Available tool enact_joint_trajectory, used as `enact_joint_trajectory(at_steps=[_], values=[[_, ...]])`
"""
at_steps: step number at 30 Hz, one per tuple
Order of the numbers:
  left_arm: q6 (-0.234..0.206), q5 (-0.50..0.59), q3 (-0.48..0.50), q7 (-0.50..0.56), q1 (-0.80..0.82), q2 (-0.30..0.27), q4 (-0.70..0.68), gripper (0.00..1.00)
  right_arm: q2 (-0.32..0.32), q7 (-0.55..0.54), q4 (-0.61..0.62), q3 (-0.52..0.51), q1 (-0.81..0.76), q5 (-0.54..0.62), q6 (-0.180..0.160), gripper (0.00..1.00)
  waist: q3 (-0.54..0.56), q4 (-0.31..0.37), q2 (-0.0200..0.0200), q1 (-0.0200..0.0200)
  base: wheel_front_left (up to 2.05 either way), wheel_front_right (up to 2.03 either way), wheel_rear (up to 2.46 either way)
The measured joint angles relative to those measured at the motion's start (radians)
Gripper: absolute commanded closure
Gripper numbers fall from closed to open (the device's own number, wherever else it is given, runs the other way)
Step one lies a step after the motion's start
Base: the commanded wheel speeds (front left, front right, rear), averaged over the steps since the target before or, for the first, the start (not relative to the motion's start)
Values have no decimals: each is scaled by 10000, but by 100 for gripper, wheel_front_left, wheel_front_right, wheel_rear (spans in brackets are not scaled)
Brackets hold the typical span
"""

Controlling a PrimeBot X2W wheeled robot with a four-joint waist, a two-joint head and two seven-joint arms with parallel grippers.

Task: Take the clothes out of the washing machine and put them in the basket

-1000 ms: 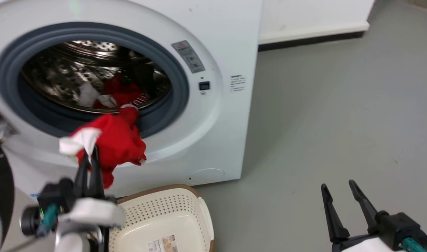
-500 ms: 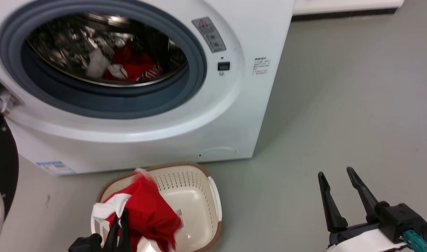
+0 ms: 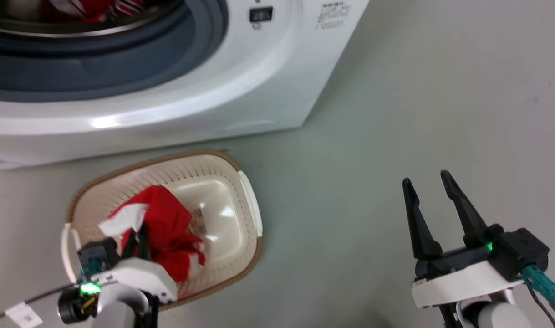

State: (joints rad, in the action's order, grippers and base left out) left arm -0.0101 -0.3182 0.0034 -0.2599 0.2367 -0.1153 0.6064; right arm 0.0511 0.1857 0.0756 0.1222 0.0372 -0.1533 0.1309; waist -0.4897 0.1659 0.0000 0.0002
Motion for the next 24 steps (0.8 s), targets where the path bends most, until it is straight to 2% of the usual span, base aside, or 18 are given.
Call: enact_joint_trajectory(at_steps=[7, 8, 15, 16, 17, 18, 24], values=[[-201, -180, 405, 17, 1747, -564, 2406, 100, 2, 387, -510, 395, 745, -403, 0, 0, -1493, 621, 0, 1, 0, 0, 0], [-255, -378, 564, 201, 2121, -686, 3363, 100, 0, 527, -729, 500, 906, -510, 0, 0, -1946, 955, 0, 1, 0, 0, 0], [-161, -552, 616, 416, 2894, -934, 4824, 100, 2, 671, -1108, 499, 1175, -589, 0, 0, -2543, 1573, 0, 1, 0, 0, 0], [-161, -550, 589, 414, 2987, -934, 5001, 73, 0, 702, -1149, 495, 1197, -589, 0, 0, -2538, 1605, 0, 1, 0, 0, 0], [-171, -558, 596, 401, 3040, -917, 5152, 26, -2, 706, -1187, 491, 1213, -589, 0, 0, -2495, 1617, 0, 1, 0, 0, 0], [-176, -558, 577, 366, 3071, -897, 5304, 0, -4, 709, -1216, 483, 1220, -587, 0, 0, -2430, 1616, 0, 0, 0, 0, 0], [-144, -474, 345, 90, 3023, -520, 5823, 0, -10, 736, -1394, 221, 1154, -320, 0, 0, -1577, 1405, 0, 0, 0, 0, 0]])
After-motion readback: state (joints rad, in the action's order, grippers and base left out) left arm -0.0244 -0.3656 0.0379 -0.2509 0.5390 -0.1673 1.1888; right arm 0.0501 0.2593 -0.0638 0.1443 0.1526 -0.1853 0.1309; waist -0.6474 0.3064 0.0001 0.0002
